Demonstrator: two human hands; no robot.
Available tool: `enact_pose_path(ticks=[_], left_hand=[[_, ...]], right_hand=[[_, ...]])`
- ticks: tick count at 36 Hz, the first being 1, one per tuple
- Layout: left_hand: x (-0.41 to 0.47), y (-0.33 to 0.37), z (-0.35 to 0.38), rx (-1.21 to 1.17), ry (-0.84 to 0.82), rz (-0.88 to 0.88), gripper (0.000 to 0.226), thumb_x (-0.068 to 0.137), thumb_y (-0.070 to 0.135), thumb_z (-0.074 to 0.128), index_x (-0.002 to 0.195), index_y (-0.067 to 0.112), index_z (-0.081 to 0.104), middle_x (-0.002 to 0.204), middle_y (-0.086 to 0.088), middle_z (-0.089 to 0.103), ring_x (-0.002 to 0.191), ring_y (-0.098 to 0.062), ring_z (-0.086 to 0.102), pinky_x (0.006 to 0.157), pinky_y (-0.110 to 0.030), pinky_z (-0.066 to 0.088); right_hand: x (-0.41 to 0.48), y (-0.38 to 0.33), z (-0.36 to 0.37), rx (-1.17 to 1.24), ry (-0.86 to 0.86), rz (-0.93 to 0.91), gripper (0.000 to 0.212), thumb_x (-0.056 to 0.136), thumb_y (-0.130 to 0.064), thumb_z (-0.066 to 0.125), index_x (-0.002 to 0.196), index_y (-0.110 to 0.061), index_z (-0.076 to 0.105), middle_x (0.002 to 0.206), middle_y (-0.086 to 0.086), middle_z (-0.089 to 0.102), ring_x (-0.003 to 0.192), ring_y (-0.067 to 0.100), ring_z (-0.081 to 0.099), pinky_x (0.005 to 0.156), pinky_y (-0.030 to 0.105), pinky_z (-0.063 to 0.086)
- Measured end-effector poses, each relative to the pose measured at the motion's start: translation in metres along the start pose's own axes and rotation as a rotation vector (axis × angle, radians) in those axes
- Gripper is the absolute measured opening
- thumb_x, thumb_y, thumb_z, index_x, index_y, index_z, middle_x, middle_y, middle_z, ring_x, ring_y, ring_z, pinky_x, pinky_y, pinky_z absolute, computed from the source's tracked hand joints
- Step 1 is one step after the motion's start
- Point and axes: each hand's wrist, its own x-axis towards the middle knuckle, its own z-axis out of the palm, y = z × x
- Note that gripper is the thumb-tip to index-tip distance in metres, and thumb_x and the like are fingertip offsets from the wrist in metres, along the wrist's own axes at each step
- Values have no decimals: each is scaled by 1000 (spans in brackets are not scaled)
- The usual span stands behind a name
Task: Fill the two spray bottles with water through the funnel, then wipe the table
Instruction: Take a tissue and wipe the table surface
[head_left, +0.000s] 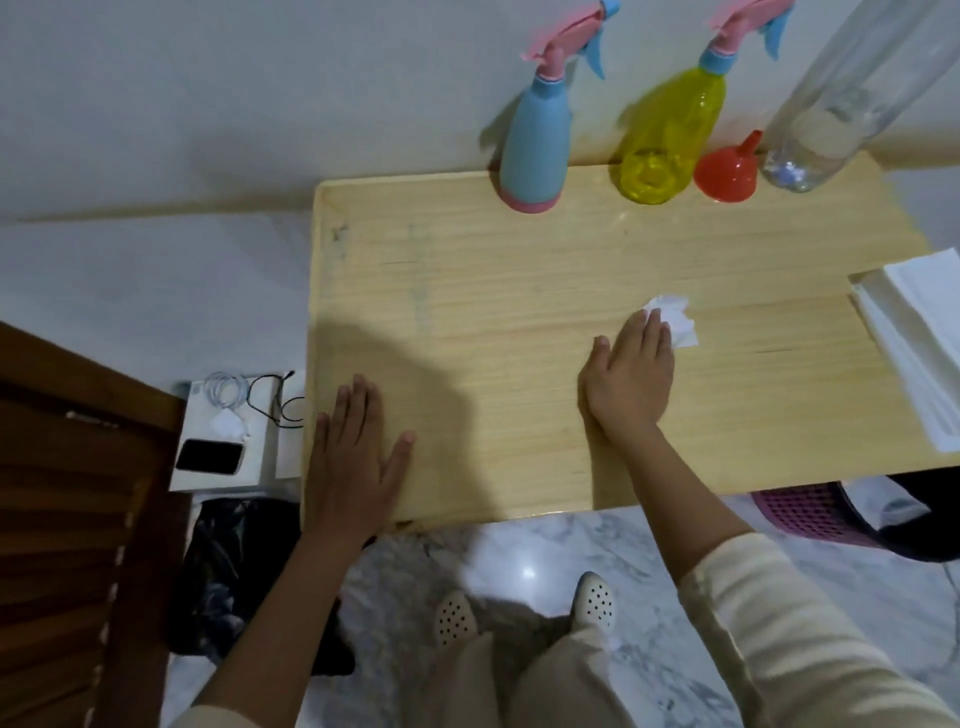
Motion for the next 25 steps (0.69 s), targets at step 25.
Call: enact_pose_path(ticks=[25], left_hand=[[-38, 47, 22, 48, 135, -255, 73, 89, 43, 22, 147, -1, 20, 157, -15, 16, 146, -26, 11, 116, -46, -2]], right_hand=[[-71, -12, 15, -38, -366, -993, 65, 90, -46, 38, 135, 0, 46, 146, 15, 42, 133, 30, 42, 109, 37, 34]])
